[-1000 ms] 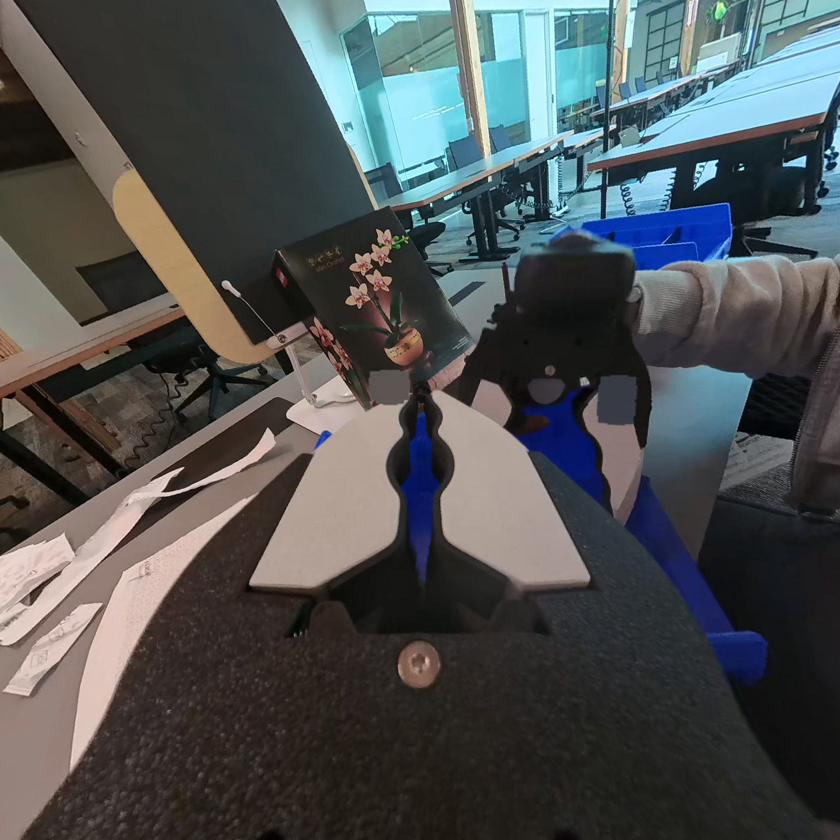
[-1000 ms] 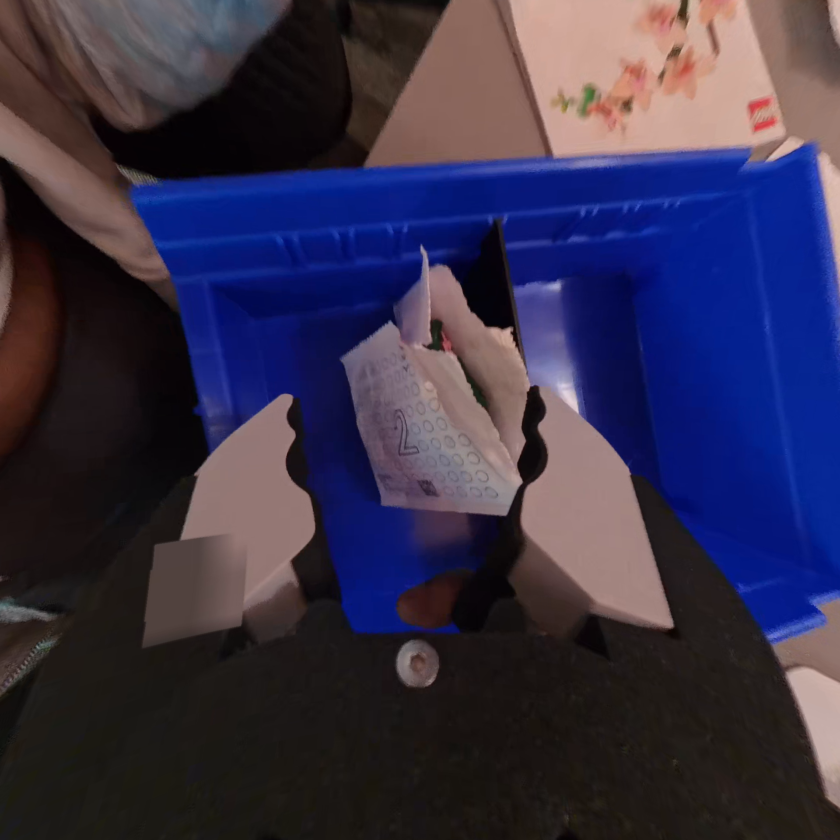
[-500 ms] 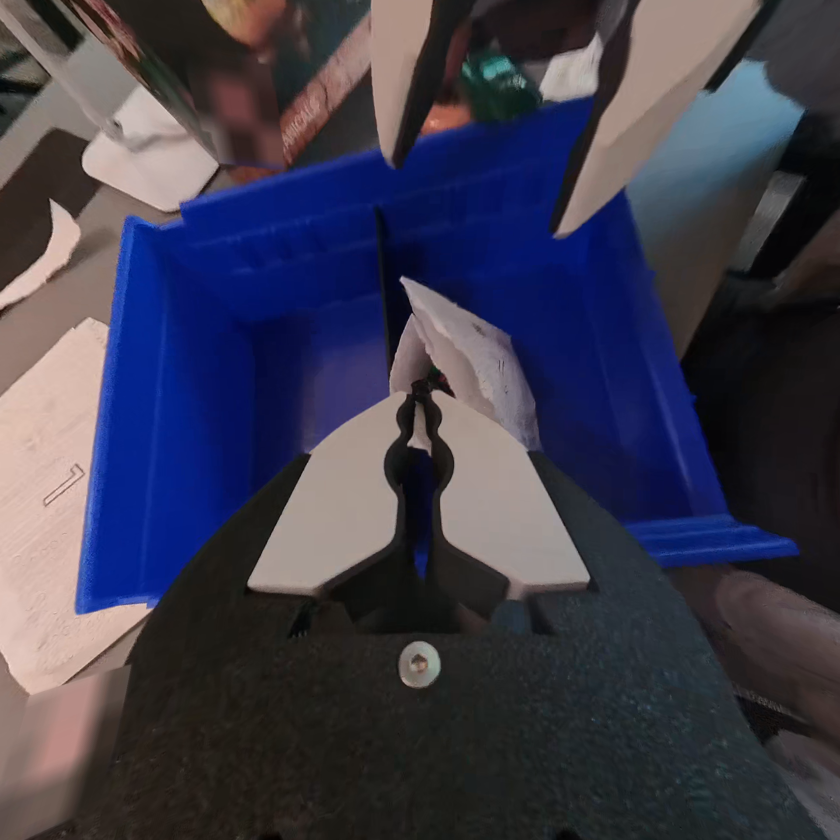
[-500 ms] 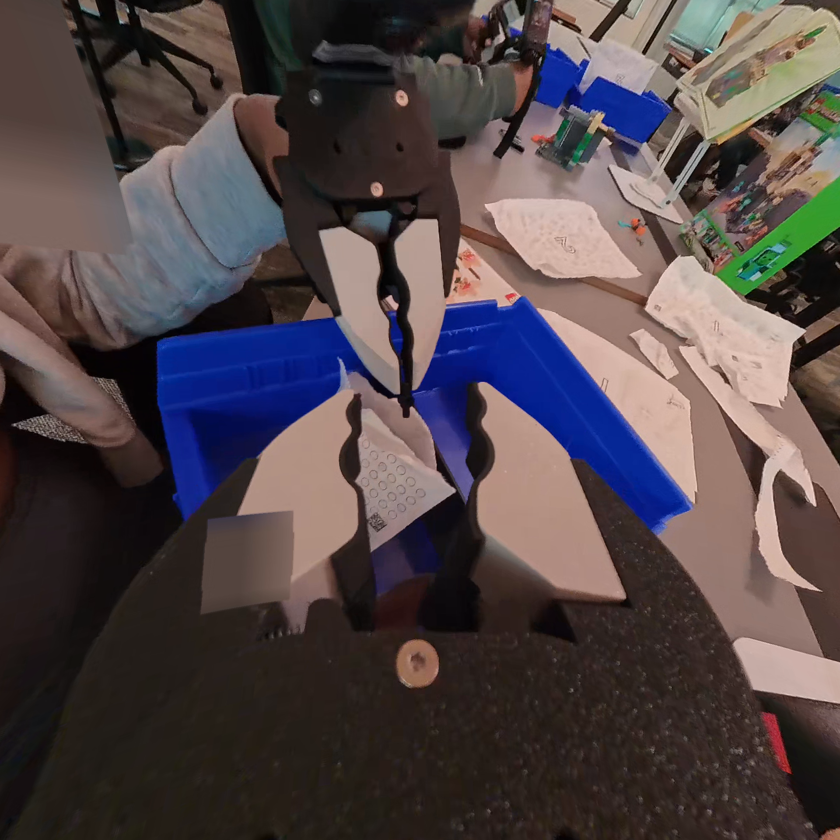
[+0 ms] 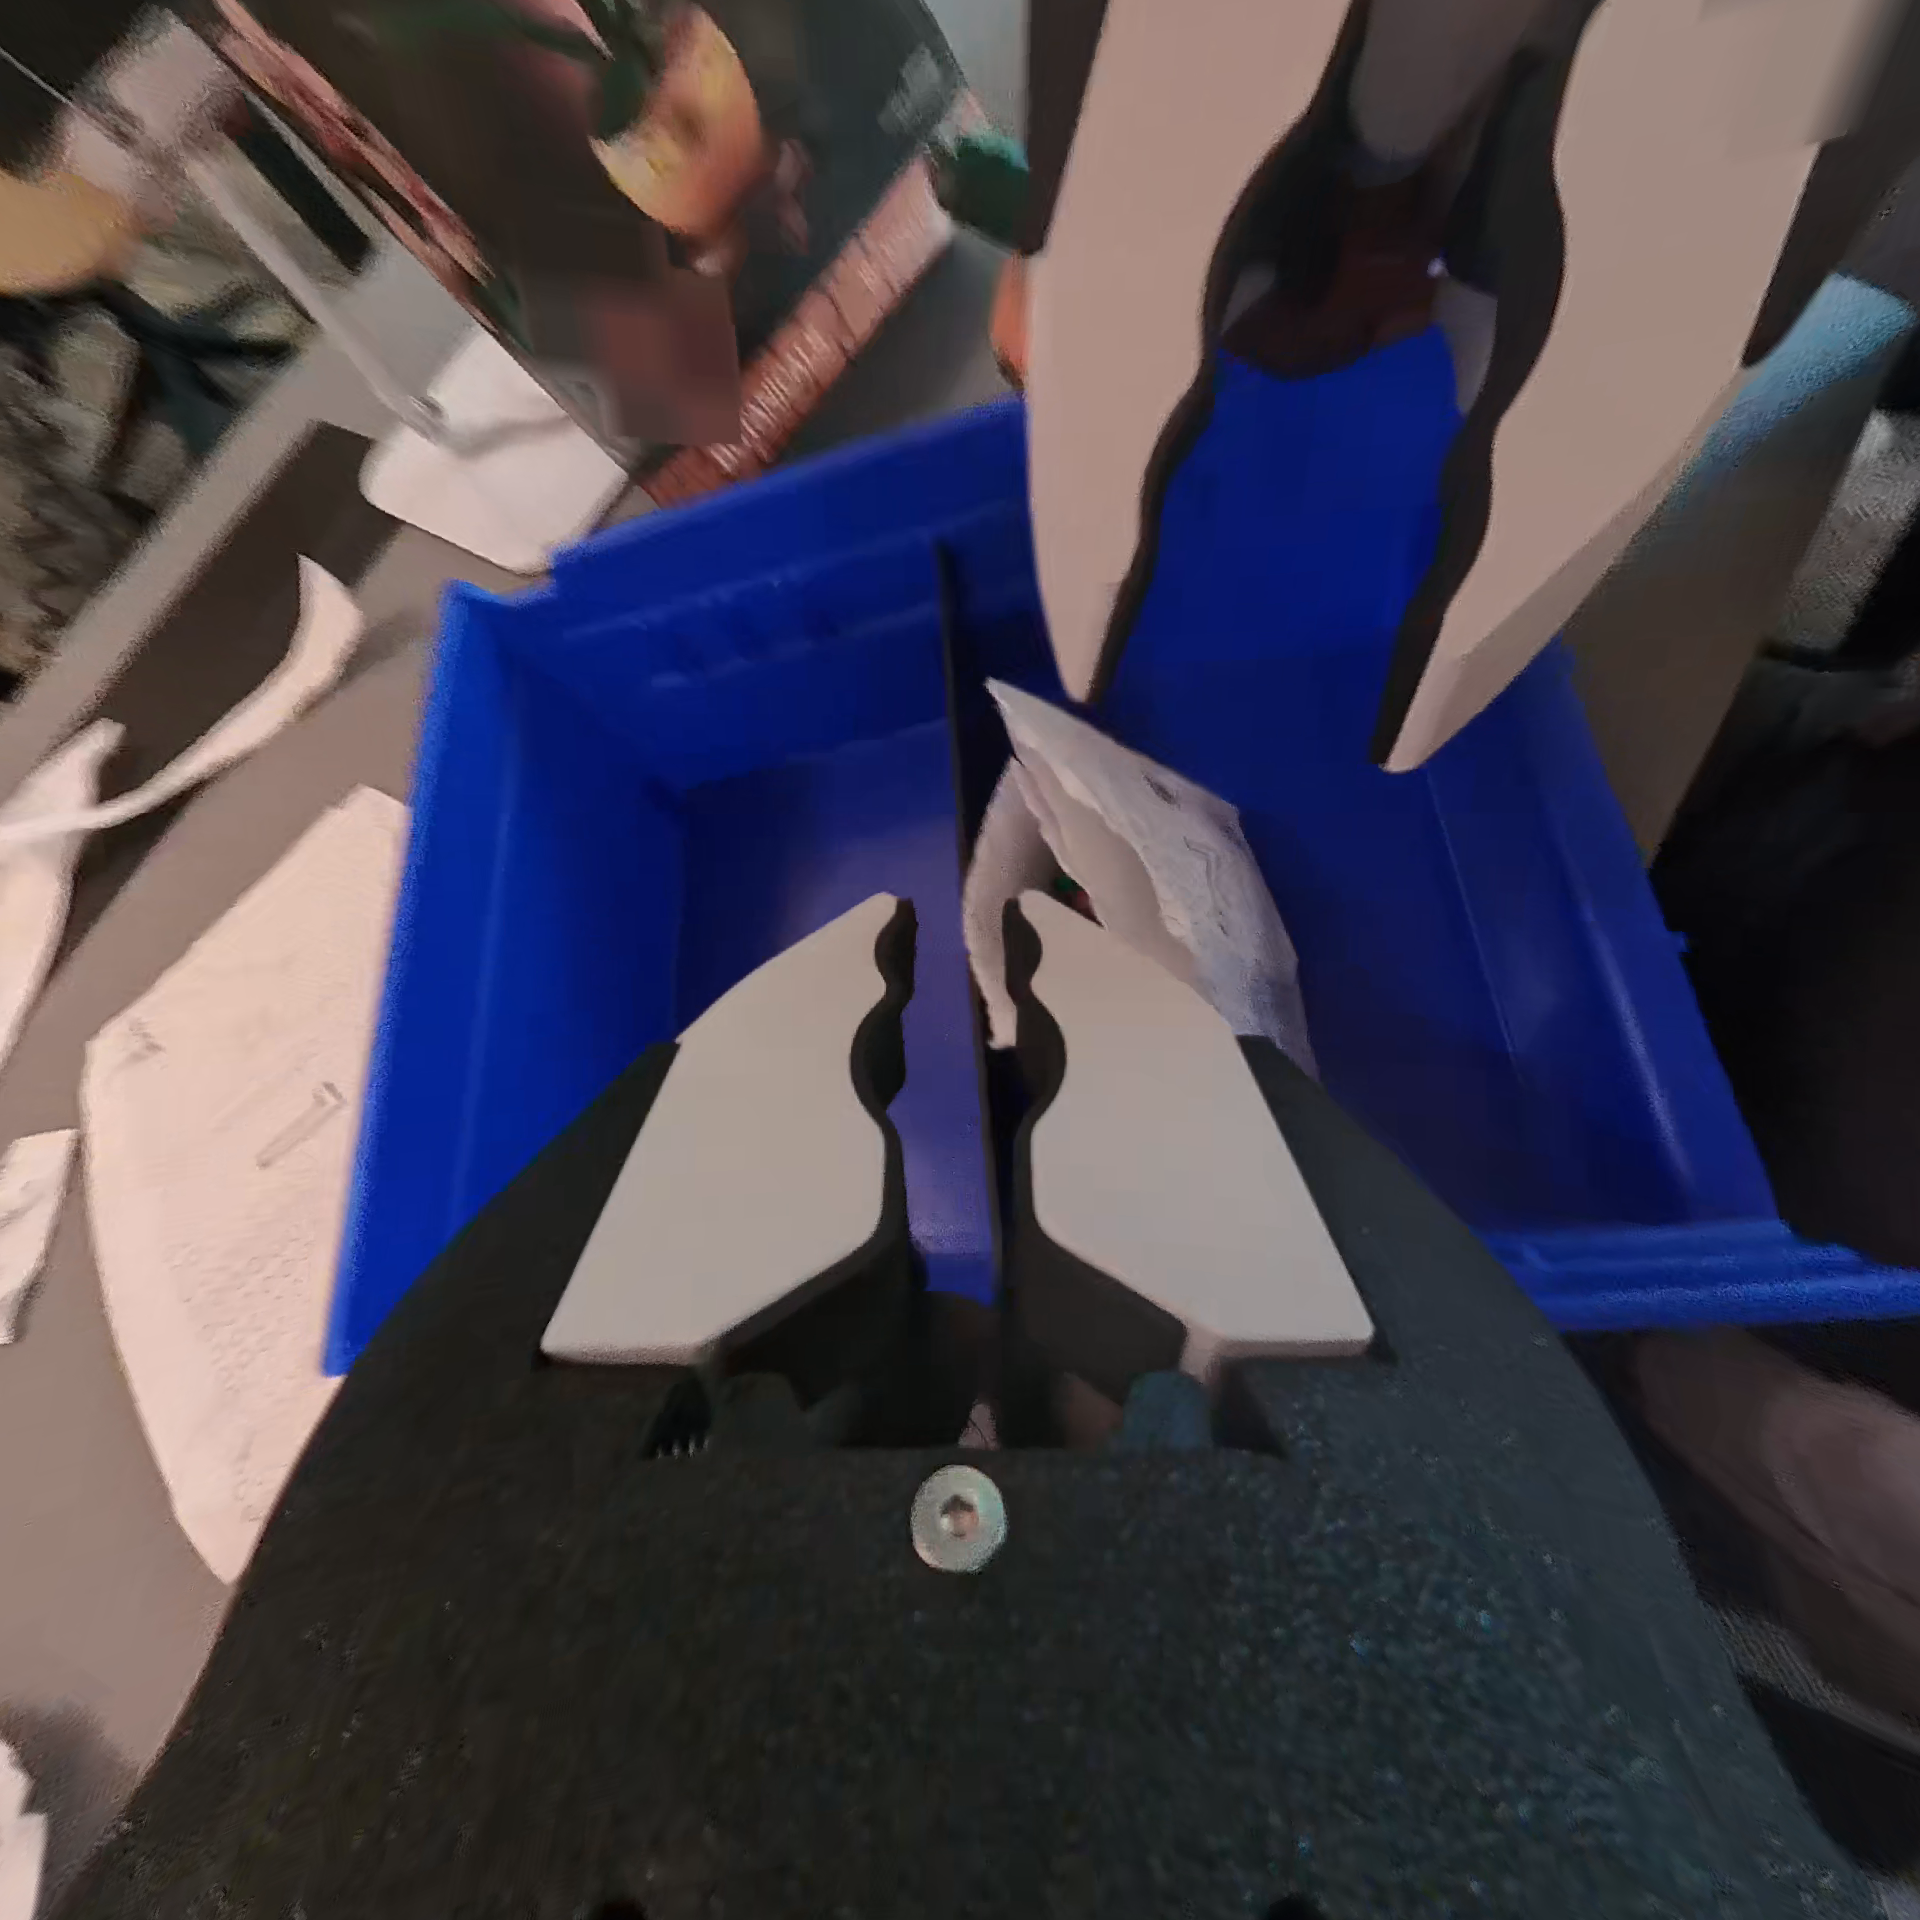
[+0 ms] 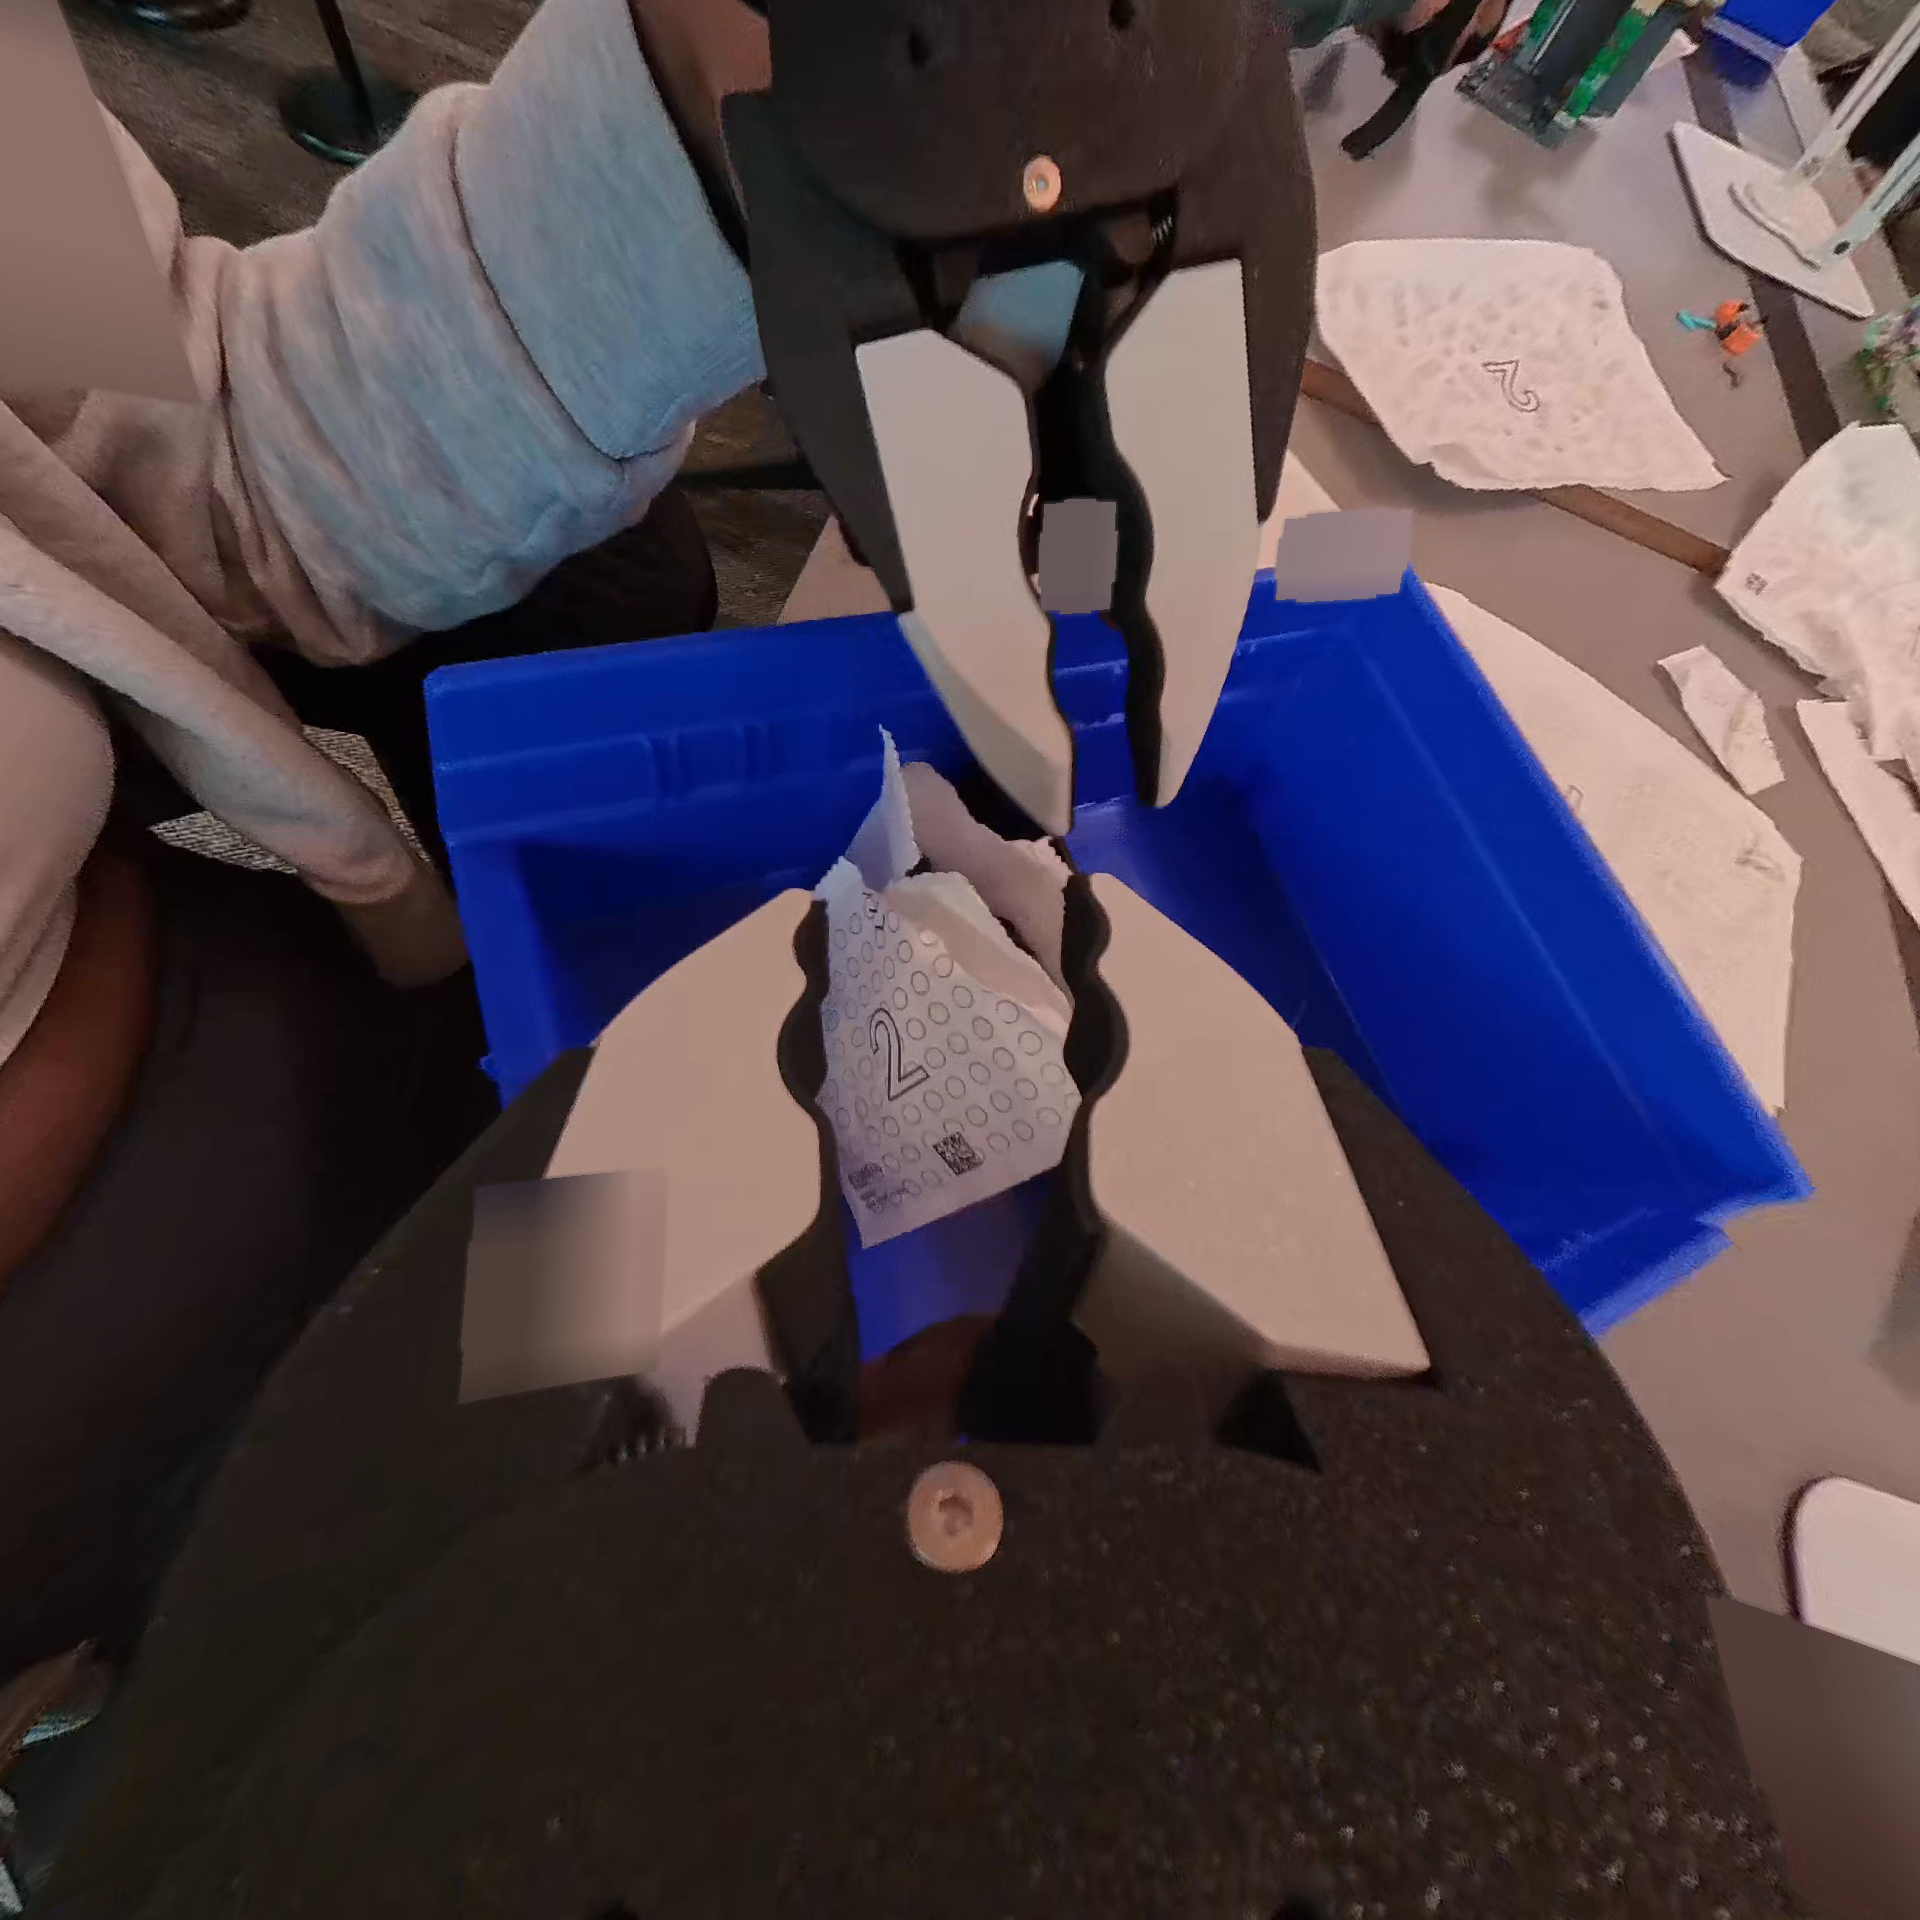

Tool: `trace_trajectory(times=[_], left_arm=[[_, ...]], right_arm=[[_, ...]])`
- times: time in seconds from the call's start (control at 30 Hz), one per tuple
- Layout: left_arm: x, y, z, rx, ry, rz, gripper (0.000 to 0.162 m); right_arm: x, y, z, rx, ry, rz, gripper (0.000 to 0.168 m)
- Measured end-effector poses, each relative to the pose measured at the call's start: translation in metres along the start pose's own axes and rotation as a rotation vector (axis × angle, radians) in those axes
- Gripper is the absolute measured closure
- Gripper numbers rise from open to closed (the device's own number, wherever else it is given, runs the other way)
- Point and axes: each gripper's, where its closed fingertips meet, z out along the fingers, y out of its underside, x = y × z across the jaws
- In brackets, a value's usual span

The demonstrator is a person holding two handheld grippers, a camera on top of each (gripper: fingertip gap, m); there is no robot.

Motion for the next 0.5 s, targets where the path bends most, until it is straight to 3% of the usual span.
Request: trace_trajectory(times=[0.1, 0.2, 0.3, 0.4, 0.5], left_arm=[[-0.02, -0.028, -0.016, 0.175, -0.138, -0.012, 0.15], [-0.037, -0.07, -0.049, 0.494, -0.285, -0.009, 0.153], [-0.031, -0.085, -0.066, 0.63, -0.235, -0.022, 0.153], [-0.037, -0.084, -0.072, 0.632, -0.267, -0.029, 0.153], [-0.037, -0.086, -0.079, 0.655, -0.269, -0.039, 0.152]], right_arm=[[0.01, -0.004, -0.03, 0.016, 0.102, -0.02, 0.125], [0.022, -0.005, -0.089, 0.073, 0.298, 0.021, 0.126], [0.02, 0.006, -0.136, 0.121, 0.436, 0.105, 0.143], [-0.011, 0.021, -0.11, -0.019, 0.32, 0.017, 0.144], [-0.027, 0.027, -0.066, -0.261, 0.193, -0.29, 0.144]])
